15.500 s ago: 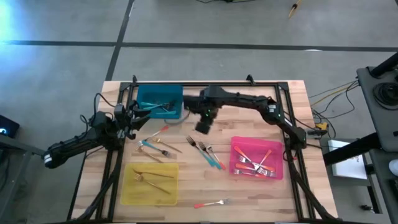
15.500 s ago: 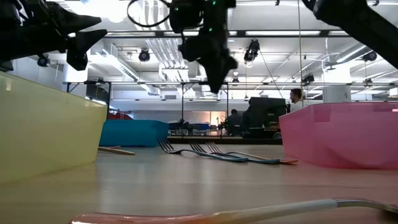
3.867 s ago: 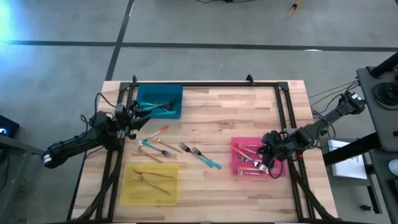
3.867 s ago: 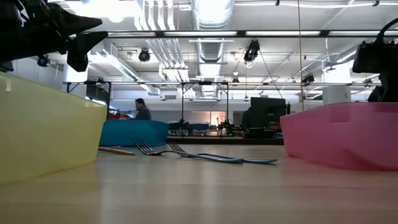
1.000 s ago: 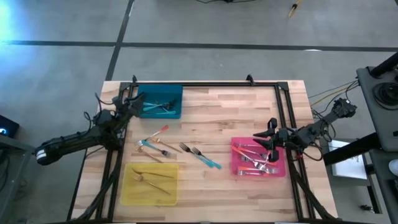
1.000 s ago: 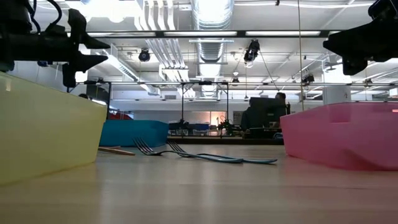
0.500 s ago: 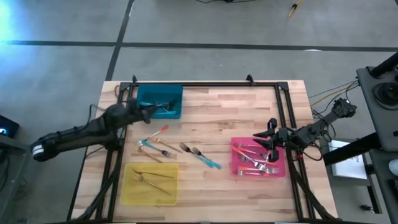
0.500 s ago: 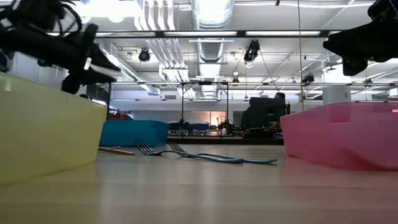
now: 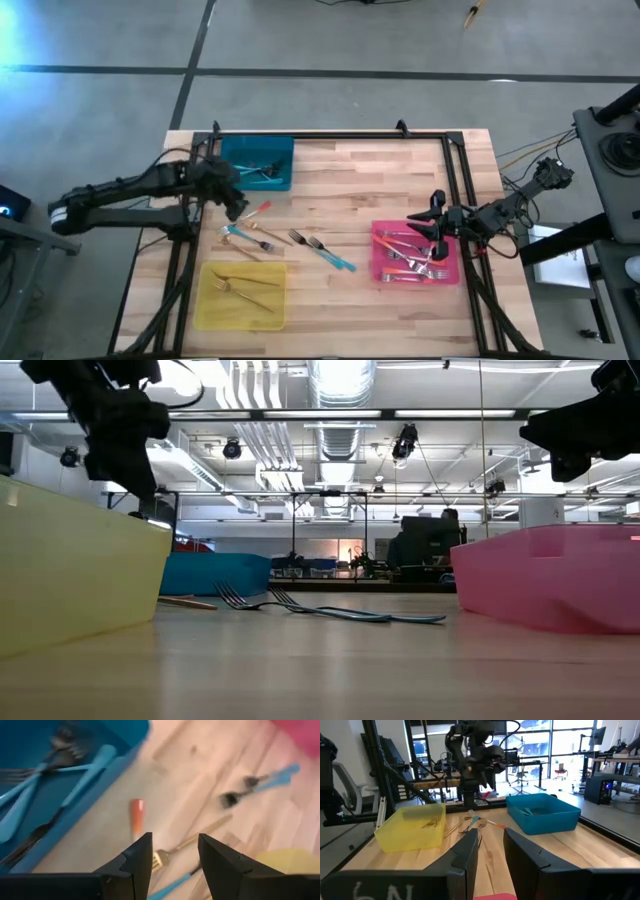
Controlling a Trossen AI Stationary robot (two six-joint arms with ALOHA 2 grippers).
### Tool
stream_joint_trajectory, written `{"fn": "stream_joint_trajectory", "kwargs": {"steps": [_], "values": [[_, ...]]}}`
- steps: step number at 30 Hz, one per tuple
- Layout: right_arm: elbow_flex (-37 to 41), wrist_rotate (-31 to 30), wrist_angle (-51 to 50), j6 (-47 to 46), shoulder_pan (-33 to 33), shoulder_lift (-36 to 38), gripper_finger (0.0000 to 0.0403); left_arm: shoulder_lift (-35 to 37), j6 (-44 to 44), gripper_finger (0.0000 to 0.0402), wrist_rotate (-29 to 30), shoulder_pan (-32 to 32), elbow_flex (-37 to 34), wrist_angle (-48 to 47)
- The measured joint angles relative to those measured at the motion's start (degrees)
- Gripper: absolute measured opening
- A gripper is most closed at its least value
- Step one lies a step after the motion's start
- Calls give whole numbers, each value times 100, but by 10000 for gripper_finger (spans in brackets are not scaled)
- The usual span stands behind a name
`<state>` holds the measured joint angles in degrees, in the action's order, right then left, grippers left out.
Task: Sort silverware by color (type)
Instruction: Put the gold fork into the yellow bin
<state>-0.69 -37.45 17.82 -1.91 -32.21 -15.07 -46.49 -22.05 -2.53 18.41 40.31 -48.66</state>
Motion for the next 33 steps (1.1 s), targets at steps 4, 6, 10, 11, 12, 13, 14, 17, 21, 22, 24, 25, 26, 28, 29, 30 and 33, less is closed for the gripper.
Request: {"fn": "stream_joint_trajectory", "kwargs": {"steps": [4, 6, 10, 11, 12, 13, 14, 17, 21, 22, 24, 25, 26, 28, 29, 30, 33], "values": [[0, 0, 0, 0, 0, 0, 86, -542, 77, 141, -4, -440, -85, 106], [0, 0, 0, 0, 0, 0, 86, -857, 75, 141, -5, -630, -125, 106], [0, -1, 0, 0, 0, 0, 86, -1404, 151, 141, -6, -871, -126, 388], [0, 0, 0, -1, 0, 0, 86, -1532, 170, 141, -4, -912, -126, 520], [0, -1, 0, 0, -1, 0, 86, -1659, 199, 141, -5, -952, -126, 637], [0, 0, 0, -1, -2, 0, 86, -1788, 224, 141, -4, -995, -126, 743], [0, 0, 0, 0, -2, 0, 86, -1934, 273, 141, -4, -1039, -122, 809], [0, -1, 0, 0, 0, 0, 86, -2441, 538, 141, -67, -1218, -34, 837], [0, 0, 1, 0, 0, -1, 86, -3155, 1074, 141, -182, -1460, 244, 814], [0, -2, 1, -1, -1, 0, 86, -3312, 1175, 141, -137, -1511, 350, 816], [0, -2, 0, 0, 0, 0, 86, -3600, 1333, 141, -27, -1576, 559, 814], [0, -2, 0, 0, -1, -1, 86, -3729, 1417, 141, 19, -1596, 636, 804], [0, -2, 2, 0, -2, 0, 86, -3857, 1535, 141, 27, -1611, 708, 777], [0, 0, 0, 0, -2, 0, 86, -4096, 1837, 141, 57, -1640, 808, 750], [0, -1, 0, 0, -1, 0, 86, -4208, 1956, 141, 57, -1643, 845, 751], [0, -1, 0, 0, 0, -2, 86, -4327, 2033, 141, 57, -1643, 871, 754], [0, 0, 2, 0, 0, -2, 86, -4649, 2199, 141, 96, -1643, 881, 734]]}}
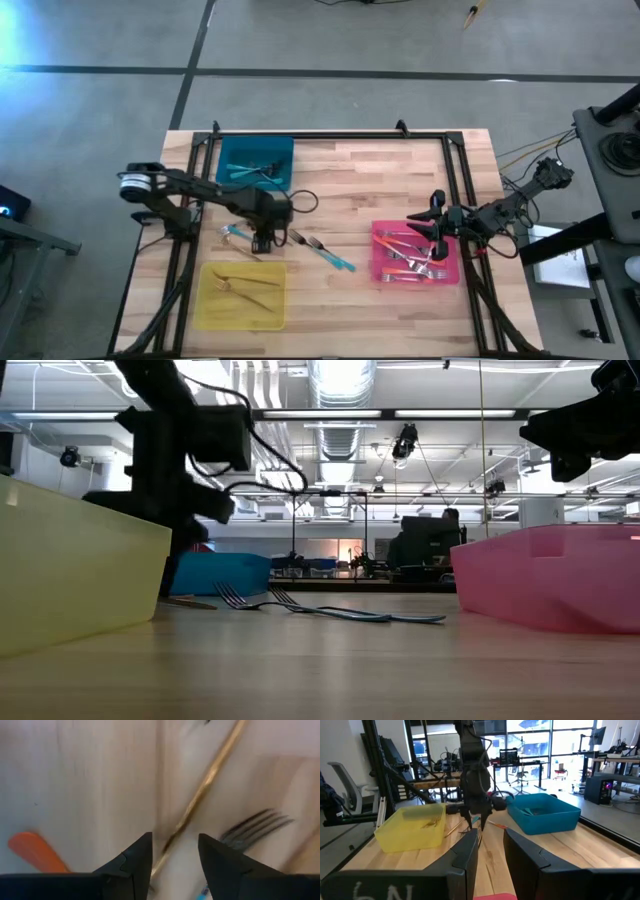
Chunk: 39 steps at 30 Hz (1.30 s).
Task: Sort silverware by color (type)
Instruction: Put the gold fork into the yellow bin
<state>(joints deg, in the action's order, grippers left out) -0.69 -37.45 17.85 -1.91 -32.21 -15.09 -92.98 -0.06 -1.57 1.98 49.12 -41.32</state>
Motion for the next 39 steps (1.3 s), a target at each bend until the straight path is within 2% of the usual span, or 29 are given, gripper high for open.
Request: {"fn": "stream_joint_trajectory", "kwargs": {"steps": [4, 7, 10, 13, 15, 21, 26, 28, 33, 39], "values": [[0, -2, 0, 0, 0, 0, 86, -357, 51, 136, 448, -19, 33, -5], [0, -1, -1, -1, -1, 0, 86, -549, -14, 119, 513, -22, 57, -23], [0, -2, 0, -2, 0, 0, 86, -626, -191, 82, 409, -21, 66, -26], [0, -2, 0, -2, 0, 0, 86, -621, -416, 23, 205, -11, 63, -18], [0, -2, -2, 0, 0, 0, 86, -583, -617, 9, 178, -11, 50, -6], [0, 0, 0, 0, -2, 0, 86, -593, -688, 2, 362, -1, 541, -578], [0, -1, 0, 0, -1, 0, 86, -565, -729, 1, 1371, 16, 1551, -1869], [0, 0, -2, 0, -2, 0, 86, -578, -952, 1, 1533, 3, 1941, -2560], [0, -1, 0, 0, -1, 0, 86, -424, -2069, 0, 1495, -278, 2876, -3710], [0, 0, -1, 0, -1, 0, 86, 8, -3156, 0, 832, -1412, 3306, -4027]]}}
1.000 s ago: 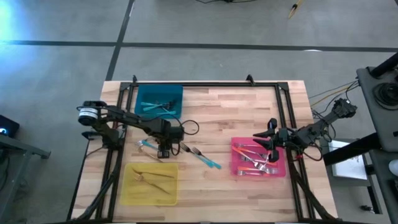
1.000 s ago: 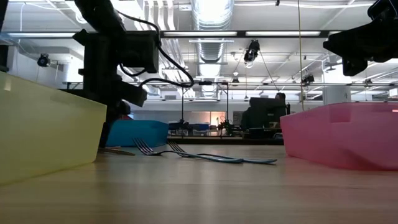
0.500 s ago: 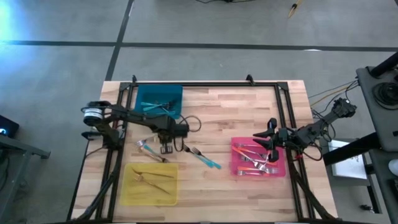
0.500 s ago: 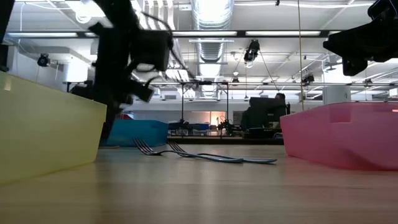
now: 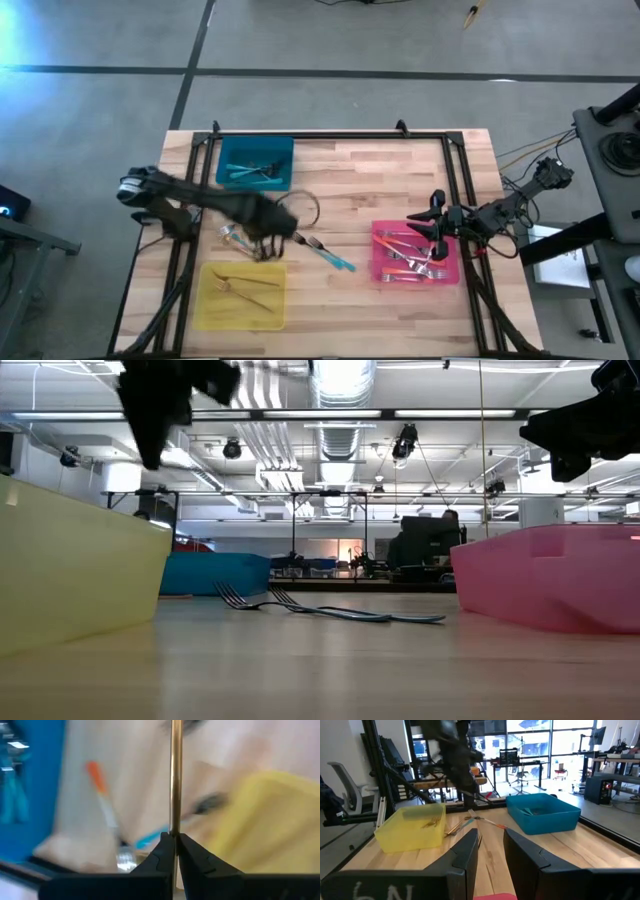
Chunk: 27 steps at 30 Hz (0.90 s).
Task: Sort silverware by color (type)
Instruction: Put the gold fork into the yellow bin, then put the orange fork into the red bin
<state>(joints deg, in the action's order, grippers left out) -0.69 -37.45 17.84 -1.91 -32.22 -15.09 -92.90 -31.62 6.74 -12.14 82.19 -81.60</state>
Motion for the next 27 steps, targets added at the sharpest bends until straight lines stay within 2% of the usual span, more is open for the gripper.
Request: {"fn": "stream_joint_trajectory", "kwargs": {"steps": [8, 13, 16, 20, 27], "values": [[0, -1, -1, 0, -1, 0, 86, 352, -2156, 0, -80, -1851, -39, 46], [0, -2, -1, -2, -1, 0, 86, 281, -3005, 0, -334, -2690, -343, 744], [0, -1, -1, 0, -1, 0, 86, 121, -3297, 0, -338, -2946, -526, 878], [0, -2, -1, -2, 1, 0, 86, -83, -3379, 2, -331, -2993, -750, 860], [0, -2, -1, 0, -1, 0, 86, -216, -3572, 37, -378, -2881, -1065, 958]]}}
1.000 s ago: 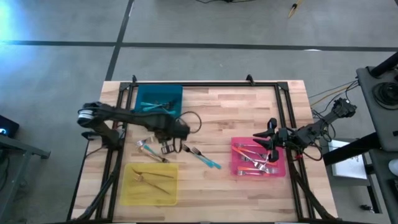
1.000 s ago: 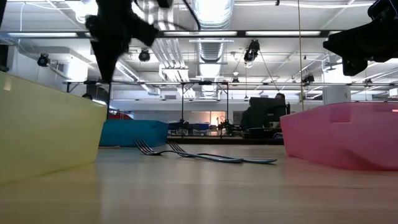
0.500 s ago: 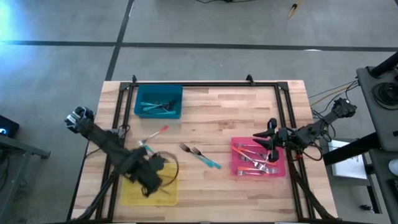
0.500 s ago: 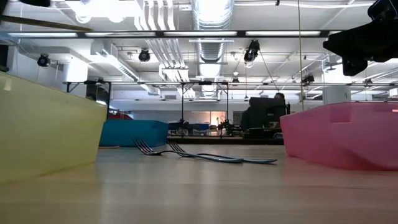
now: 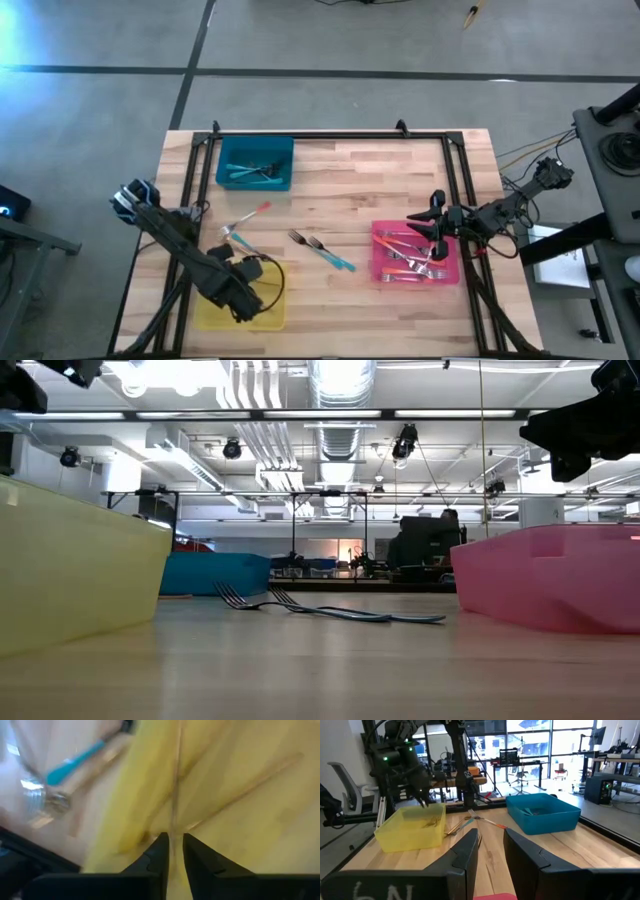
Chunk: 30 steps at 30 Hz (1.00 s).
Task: Sort silverware by color (type)
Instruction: Put the orange fork into the red bin
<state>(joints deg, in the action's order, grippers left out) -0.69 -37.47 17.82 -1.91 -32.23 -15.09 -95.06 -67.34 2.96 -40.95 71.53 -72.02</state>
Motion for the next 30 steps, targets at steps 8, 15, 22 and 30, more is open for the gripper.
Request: {"fn": "stream_joint_trajectory", "kwargs": {"steps": [8, 15, 22, 30], "values": [[0, 0, 1, 0, 1, 0, 86, -38, -86, 84, -211, 39, -12, 314], [1, 0, 0, 0, 0, 0, 86, -38, 389, 108, 1074, 385, 299, -225], [2, 1, 0, -1, 2, 0, 86, -60, 1375, 109, 1413, 1349, 231, -169], [1, 1, 0, 0, 0, 0, 86, -92, 3054, 110, 1714, 2574, 208, -193]]}}
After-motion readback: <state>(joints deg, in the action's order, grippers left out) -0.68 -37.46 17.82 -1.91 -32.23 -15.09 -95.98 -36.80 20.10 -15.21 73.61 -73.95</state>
